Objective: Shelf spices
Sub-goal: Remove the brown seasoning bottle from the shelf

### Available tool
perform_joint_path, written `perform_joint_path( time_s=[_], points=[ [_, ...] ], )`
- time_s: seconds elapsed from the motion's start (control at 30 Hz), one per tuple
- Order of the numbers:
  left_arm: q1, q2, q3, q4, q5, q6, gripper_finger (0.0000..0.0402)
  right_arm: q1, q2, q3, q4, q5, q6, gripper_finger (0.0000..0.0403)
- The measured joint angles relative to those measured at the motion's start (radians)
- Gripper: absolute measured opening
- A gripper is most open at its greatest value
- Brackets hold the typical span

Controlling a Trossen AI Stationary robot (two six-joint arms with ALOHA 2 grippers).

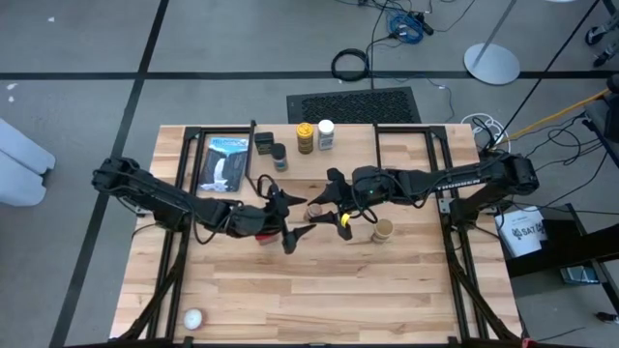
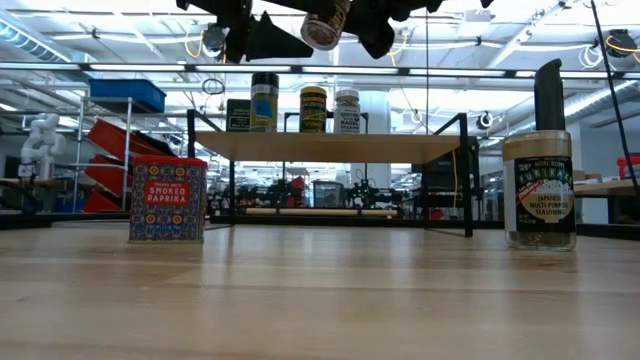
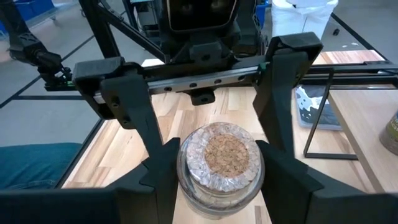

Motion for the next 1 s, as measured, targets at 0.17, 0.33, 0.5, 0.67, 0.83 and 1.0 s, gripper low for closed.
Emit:
perform_joint_path(
  time_s=[0.17, 0.33, 0.5, 0.67, 0.83, 1.0],
  points=[
    [0.014, 0.012, 0.0, 0.006, 0.015, -0.001, 0.0372, 0.001, 0.0, 0.0, 0.001, 0.0, -0.001, 0.0173],
    [0.024, 0.016, 0.0, 0.006, 0.02, -0.001, 0.0372, 0.0, 0.0, 0.0, 0.0, -0.001, -0.004, 0.0173],
    [0.027, 0.019, 0.0, 0.007, 0.02, -0.002, 0.0369, 0.0, 0.0, 0.0, -0.001, 0.001, -0.005, 0.0173],
    [0.027, 0.02, 0.0, 0.008, 0.02, -0.002, 0.0338, -0.001, 0.001, 0.0, -0.001, 0.003, -0.005, 0.0173],
    [0.027, 0.02, 0.0, 0.026, 0.032, -0.001, 0.0311, -0.001, 0.001, 0.0, 0.001, 0.002, -0.005, 0.0173],
    [0.027, 0.021, -0.001, 0.049, 0.042, 0.0, 0.0306, 0.0, 0.001, 0.0, 0.002, -0.003, -0.005, 0.0173]
  ],
)
